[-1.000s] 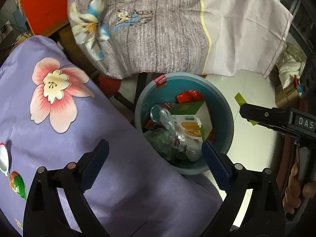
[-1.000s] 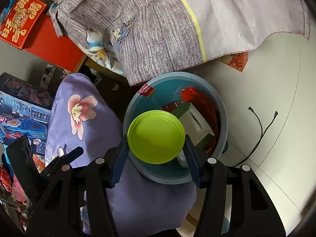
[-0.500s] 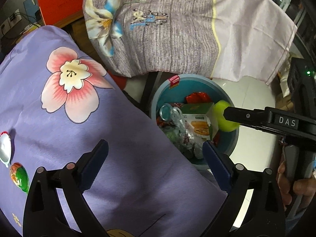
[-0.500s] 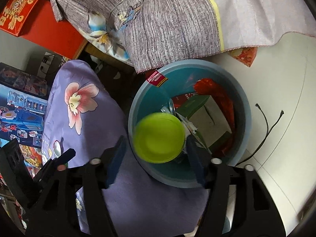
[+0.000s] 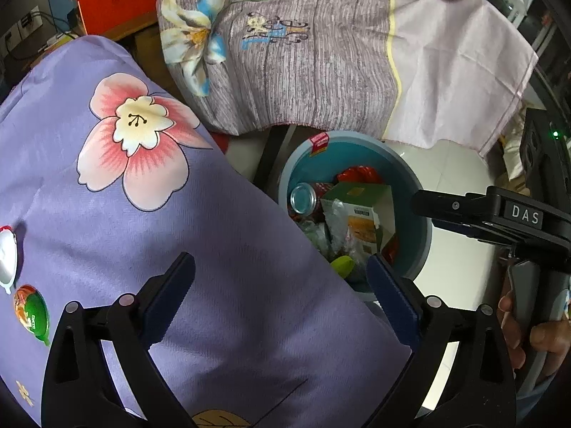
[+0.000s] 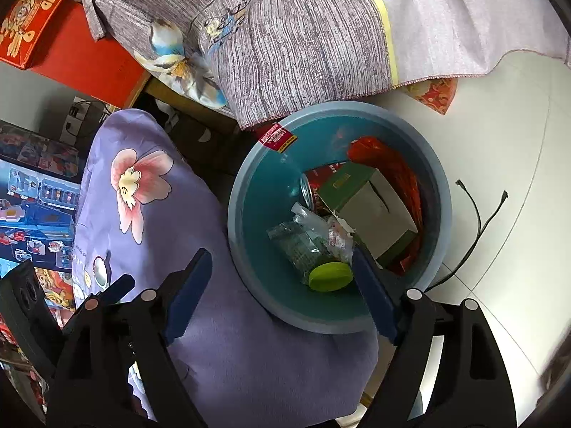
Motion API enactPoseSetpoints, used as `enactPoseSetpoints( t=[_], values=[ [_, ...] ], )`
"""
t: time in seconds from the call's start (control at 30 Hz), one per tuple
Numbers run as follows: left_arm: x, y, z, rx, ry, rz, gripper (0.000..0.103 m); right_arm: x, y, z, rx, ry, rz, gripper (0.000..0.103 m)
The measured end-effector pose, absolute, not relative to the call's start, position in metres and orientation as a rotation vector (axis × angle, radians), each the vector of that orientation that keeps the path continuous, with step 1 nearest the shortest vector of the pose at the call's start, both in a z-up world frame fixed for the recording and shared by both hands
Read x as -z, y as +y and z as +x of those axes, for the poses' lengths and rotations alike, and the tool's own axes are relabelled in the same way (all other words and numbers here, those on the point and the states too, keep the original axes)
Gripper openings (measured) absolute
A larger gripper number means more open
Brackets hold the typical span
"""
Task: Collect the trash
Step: 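Open both tools to drop the clear bag and jelly cup into the bin, then move both open tools back over the table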
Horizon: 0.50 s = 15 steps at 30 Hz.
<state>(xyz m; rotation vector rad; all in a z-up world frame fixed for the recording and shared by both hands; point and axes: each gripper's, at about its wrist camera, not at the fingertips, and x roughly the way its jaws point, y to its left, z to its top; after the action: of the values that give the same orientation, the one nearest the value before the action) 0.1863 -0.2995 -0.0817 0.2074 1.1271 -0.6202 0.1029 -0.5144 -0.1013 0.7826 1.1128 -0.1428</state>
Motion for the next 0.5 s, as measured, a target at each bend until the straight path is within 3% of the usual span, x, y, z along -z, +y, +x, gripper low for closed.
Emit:
enactPoseSetpoints(
  t=[0.5],
  values=[
    [0.067,-0.271,0.178,0.618,1.098,0.158,0.097,0.078,-0.484,0.099,0.151,1.117,0.714,0.083]
  ],
)
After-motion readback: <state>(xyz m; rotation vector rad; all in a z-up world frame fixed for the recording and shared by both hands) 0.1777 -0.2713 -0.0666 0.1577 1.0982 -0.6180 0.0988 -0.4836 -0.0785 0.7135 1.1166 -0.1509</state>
